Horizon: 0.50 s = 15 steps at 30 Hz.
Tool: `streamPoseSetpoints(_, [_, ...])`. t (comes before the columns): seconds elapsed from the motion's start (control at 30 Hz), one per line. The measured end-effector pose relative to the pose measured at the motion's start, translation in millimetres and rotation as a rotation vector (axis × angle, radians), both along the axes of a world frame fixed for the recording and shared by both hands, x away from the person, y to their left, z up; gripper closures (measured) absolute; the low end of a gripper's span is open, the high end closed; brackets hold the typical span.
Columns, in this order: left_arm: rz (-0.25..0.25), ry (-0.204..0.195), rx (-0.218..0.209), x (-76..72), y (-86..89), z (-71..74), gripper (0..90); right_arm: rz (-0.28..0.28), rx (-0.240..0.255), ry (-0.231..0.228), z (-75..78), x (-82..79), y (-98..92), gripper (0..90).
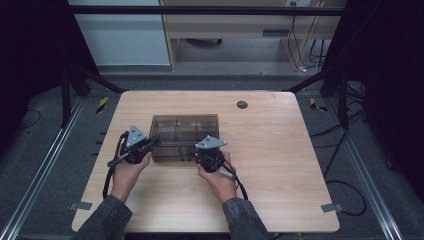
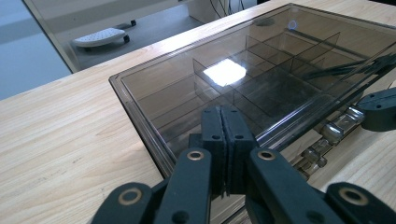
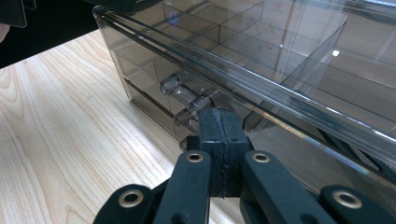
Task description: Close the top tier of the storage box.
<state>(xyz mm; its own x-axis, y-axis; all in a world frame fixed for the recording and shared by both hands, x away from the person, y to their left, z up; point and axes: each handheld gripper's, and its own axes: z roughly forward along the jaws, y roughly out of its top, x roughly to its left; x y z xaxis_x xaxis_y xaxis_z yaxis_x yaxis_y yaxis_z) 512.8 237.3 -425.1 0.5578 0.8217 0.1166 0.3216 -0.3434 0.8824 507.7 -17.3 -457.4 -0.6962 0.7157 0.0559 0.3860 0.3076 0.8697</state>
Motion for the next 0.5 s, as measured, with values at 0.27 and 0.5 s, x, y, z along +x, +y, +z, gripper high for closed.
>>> streamPoseSetpoints(0.27, [0.000, 0.000, 0.001, 0.0, 0.0, 0.0, 88.1, -0.007, 0.000, -0.002, -0.2, 1.6, 0.1, 90.0])
streamPoseSetpoints(0.5, [-0.001, -0.001, 0.002, 0.0, 0.0, 0.0, 88.1, -0.013, -0.002, -0.003, -0.7, 2.7, -0.1, 90.0])
